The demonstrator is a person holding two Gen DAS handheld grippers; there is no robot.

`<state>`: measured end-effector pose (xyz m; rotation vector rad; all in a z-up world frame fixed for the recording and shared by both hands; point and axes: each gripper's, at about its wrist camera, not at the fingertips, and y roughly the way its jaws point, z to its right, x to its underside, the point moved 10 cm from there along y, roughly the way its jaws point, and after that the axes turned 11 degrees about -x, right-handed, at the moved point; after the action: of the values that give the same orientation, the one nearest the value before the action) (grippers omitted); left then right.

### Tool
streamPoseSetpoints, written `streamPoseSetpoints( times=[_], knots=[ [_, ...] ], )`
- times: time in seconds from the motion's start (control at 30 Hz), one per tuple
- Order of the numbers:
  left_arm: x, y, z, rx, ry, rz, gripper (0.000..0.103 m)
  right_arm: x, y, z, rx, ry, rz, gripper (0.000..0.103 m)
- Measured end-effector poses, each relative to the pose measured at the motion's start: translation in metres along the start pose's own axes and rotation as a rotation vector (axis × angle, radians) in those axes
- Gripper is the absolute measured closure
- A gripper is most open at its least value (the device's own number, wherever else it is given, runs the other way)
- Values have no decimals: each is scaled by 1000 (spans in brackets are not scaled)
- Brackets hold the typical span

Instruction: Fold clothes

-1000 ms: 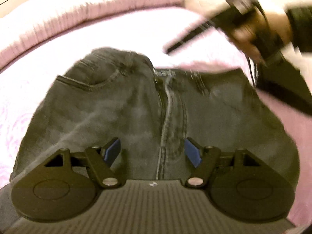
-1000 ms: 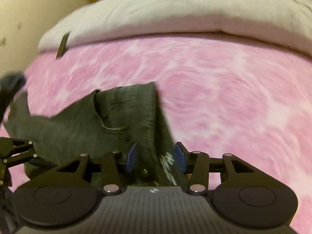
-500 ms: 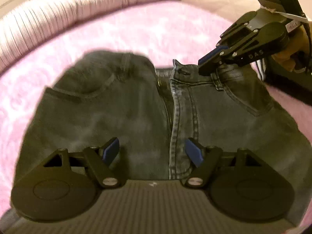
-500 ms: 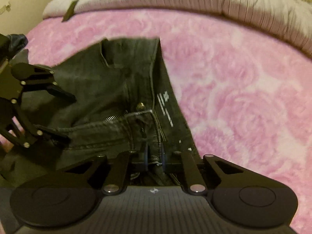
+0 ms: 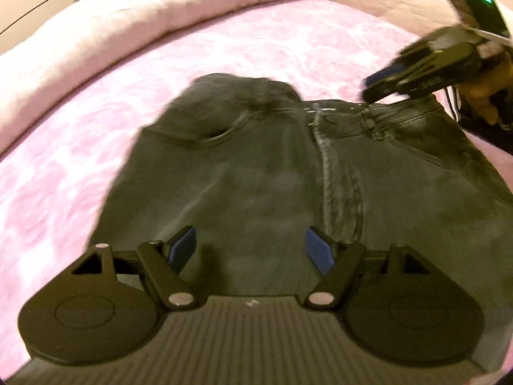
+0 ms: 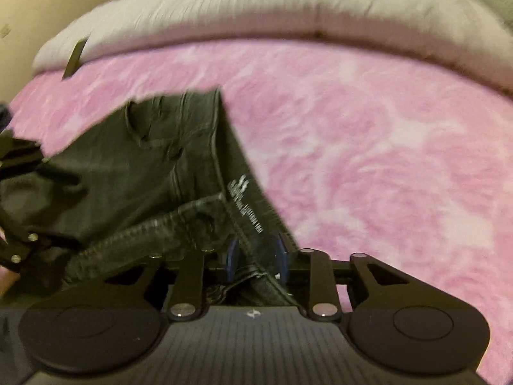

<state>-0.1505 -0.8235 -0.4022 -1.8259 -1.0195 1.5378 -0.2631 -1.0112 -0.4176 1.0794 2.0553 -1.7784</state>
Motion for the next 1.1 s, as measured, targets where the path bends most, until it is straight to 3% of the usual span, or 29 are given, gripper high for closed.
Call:
streamPoseSetpoints(
  times=[0.13,0.23,0.37,0.5,0.63,0.73,0.83,0.93,1.03,1.1],
  knots=[
    [47,-47,-47,-77,-29,-52,24,7,-43,-25,52,50,53,68],
    [98,-85,-90,-174,46,-99,21,11,-60,-63,29,135,95,63],
    [166,-132,-155,-266,118,-178,21,26,-62,-145,-69,256,111,59],
    [230,-164,-223,-309,282,-219,19,34,-41,-247,-174,307,77,53],
    [295,-170,-290,-269,463,-214,19,26,-16,-338,-228,274,47,42],
    [332,-163,-337,-239,541,-157,20,19,0,-394,-189,262,47,40],
    [357,-151,-361,-201,597,-115,25,24,19,-441,-131,337,44,39],
    [359,-137,-367,-136,622,-21,38,36,46,-487,-88,431,-2,39],
    [345,-135,-342,-44,658,83,37,39,62,-531,-89,466,-17,38],
    [347,-129,-324,-11,749,108,37,39,69,-556,-93,476,-21,37]
  ],
)
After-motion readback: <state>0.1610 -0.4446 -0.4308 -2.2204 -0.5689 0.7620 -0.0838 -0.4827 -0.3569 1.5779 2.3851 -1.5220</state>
